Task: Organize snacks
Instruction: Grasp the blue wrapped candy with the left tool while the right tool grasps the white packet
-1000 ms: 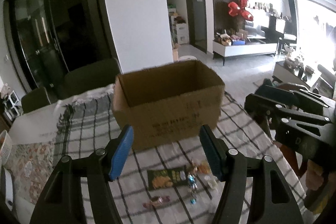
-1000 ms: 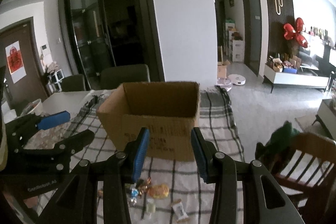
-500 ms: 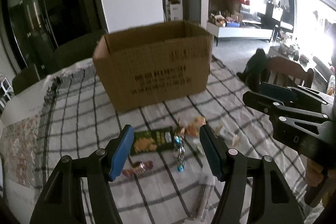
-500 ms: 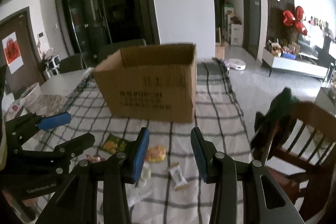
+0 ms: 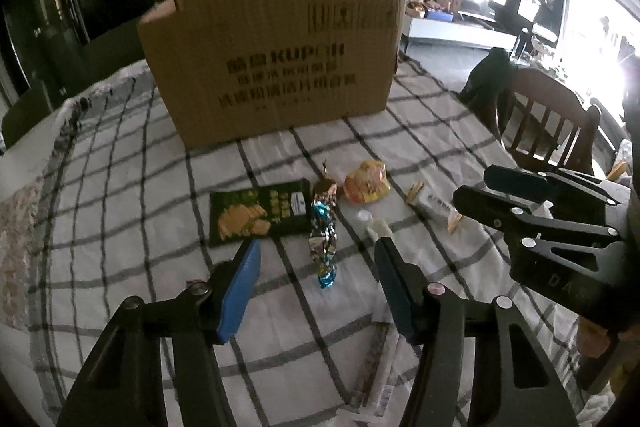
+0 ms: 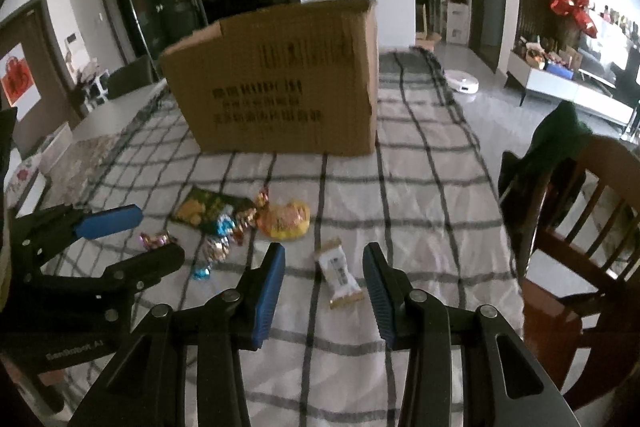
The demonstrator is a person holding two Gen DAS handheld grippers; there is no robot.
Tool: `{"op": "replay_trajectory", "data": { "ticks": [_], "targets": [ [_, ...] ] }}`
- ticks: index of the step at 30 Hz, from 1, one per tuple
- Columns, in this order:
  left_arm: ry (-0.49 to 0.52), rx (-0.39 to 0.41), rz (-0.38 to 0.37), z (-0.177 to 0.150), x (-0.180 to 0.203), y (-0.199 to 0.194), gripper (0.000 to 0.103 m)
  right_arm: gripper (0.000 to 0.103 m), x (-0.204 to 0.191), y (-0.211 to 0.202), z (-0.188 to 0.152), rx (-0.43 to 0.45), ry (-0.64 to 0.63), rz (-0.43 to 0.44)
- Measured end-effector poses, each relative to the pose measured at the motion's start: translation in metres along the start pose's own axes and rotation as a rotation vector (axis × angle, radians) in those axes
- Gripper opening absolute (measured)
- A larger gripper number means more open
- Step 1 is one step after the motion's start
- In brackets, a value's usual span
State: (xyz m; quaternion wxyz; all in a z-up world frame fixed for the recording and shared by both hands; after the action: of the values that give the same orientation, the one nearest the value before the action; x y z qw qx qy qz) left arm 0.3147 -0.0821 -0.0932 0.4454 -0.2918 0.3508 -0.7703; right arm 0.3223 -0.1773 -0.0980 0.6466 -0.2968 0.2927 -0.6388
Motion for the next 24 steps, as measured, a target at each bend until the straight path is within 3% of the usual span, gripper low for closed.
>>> {"op": "replay_trajectory", "data": {
  "ticks": [17,24],
  "targets": [
    [-0.065,-0.09,-0.052,-0.006,-0.01,0.043,0.044,0.028,-0.006,0.036,-0.013,-0.098,-0.013,0.019],
    [-0.082,-0.113,-0.068,-0.005,-0.012,0.055,0.038,0.026,-0.004,0.044,-0.013,-0.107,-0.015,0.011]
  ]
}}
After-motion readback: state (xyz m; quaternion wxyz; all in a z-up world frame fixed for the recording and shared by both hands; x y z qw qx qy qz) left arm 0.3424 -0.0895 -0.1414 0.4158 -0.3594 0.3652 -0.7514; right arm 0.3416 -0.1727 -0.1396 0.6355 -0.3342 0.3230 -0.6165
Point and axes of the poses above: each gripper's, at about its wrist camera, not at the fingertips, and y roughly the way its jaws point, x to its right, z to its top, the point moved 6 cm from there along y, roughly the way its jaws point, and after that the axes turned 9 degrees about -z, right-handed, at the moved point
